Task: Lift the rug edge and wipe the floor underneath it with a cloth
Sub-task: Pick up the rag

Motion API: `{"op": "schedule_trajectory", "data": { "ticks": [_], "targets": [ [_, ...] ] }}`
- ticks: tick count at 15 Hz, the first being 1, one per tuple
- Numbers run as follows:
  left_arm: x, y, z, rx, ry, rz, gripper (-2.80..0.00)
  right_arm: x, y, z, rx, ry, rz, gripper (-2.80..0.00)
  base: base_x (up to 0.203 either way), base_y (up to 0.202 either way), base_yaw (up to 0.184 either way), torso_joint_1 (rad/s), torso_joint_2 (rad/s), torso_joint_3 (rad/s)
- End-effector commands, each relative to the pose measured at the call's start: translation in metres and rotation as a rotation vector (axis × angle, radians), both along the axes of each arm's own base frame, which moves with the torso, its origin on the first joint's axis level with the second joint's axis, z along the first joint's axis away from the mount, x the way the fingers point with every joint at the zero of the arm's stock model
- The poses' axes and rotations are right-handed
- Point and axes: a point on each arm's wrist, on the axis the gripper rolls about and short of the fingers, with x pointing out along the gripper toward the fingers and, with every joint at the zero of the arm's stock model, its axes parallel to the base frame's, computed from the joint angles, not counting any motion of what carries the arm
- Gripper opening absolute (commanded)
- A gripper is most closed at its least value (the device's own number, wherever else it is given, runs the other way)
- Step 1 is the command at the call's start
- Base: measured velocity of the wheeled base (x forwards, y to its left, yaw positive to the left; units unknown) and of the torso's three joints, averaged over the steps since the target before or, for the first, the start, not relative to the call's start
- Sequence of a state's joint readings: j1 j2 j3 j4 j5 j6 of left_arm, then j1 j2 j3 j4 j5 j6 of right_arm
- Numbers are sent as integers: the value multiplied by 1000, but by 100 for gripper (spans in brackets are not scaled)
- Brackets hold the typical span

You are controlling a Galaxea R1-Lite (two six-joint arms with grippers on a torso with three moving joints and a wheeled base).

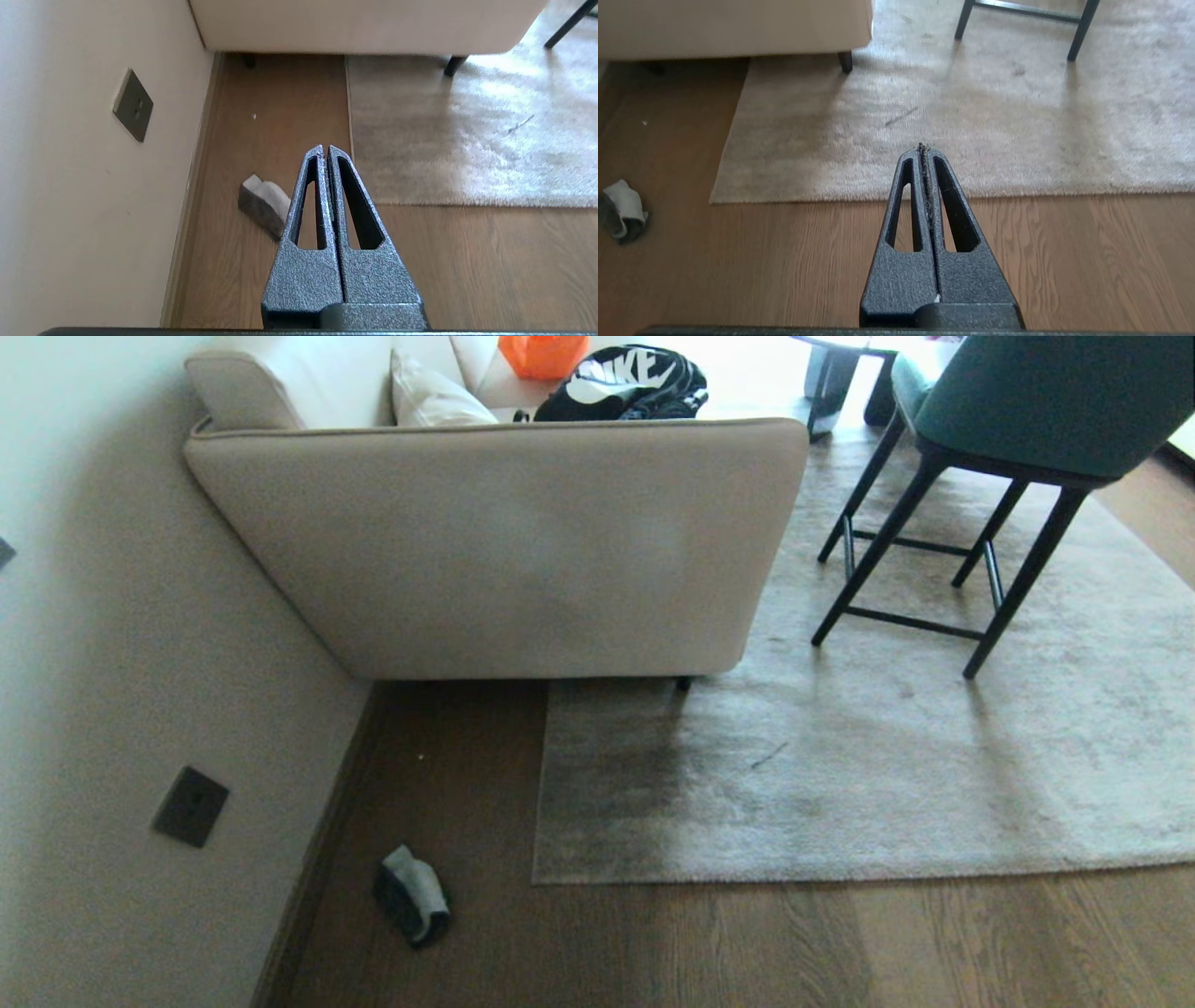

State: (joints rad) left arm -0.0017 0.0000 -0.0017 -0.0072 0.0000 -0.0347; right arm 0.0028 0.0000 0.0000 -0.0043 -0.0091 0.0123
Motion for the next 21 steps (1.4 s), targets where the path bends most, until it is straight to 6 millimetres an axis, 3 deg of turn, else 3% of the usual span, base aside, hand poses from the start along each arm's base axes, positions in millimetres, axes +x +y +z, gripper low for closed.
{"op": "schedule_trajectory", "data": {
  "ticks": [1, 21],
  "targets": [
    [0, 0, 0, -1, 0, 0, -280, 0, 0, 0, 0, 1, 0, -280, 0, 0, 0, 6, 6, -202],
    [0, 0, 0, -1, 0, 0, -280, 0, 0, 0, 0, 1, 0, -280, 0, 0, 0, 2, 1, -197]
  ]
}}
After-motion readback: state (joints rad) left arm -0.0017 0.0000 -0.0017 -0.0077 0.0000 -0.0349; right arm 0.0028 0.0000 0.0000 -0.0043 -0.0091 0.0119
